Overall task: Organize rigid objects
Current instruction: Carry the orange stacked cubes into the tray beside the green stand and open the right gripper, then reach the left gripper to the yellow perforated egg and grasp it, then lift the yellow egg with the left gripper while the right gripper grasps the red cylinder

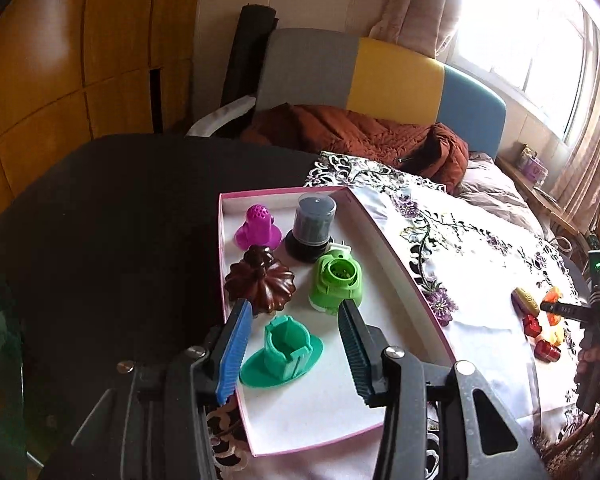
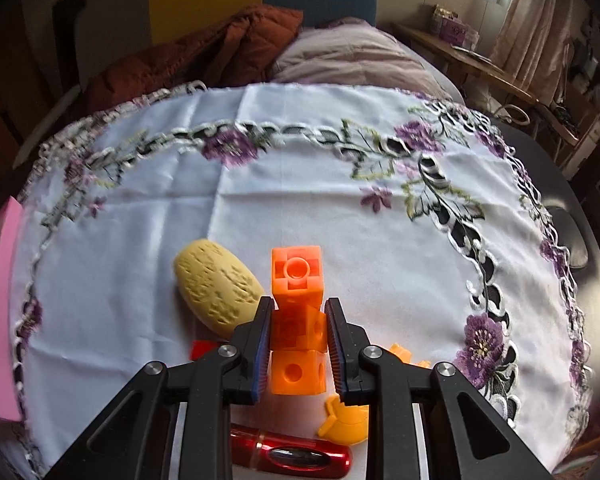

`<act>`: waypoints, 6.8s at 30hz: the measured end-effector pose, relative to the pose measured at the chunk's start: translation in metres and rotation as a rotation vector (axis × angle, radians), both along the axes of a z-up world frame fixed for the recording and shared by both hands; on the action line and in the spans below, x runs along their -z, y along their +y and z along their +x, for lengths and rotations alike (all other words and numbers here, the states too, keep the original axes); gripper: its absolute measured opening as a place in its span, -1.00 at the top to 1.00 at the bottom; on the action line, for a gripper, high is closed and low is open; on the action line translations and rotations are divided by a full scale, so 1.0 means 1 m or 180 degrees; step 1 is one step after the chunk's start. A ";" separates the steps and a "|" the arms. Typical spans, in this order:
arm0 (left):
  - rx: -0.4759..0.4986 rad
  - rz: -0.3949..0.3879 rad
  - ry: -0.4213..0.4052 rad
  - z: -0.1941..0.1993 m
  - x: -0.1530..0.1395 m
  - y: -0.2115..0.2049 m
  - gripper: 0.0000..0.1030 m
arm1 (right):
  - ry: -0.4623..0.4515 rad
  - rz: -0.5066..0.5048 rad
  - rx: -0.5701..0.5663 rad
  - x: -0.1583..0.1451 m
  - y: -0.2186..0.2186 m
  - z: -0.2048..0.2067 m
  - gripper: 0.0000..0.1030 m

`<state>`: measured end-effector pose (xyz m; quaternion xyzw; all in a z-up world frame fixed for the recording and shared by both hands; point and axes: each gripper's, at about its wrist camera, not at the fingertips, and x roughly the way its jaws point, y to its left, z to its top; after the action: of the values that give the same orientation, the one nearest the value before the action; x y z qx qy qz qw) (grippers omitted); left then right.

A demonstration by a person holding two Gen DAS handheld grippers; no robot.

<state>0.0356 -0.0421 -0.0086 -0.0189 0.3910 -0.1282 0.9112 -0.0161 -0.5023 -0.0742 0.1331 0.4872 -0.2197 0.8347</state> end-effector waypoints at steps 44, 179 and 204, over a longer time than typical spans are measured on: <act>-0.0430 -0.0115 0.0066 0.005 0.013 0.057 0.12 | -0.0015 0.0396 -0.2545 0.005 0.356 0.123 0.47; 0.2226 0.0333 0.0123 -0.047 0.093 -0.251 -0.50 | -0.0505 0.1245 0.1271 -0.004 -0.047 -0.061 -0.75; 0.2203 0.0175 0.0109 -0.048 0.094 -0.240 -0.50 | 0.0296 0.0497 -0.0168 0.019 0.062 -0.021 -0.45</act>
<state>-0.0127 -0.2816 -0.1030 0.1372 0.3928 -0.4187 0.8072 -0.0367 -0.4404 -0.0934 0.1745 0.5444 -0.1649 0.8037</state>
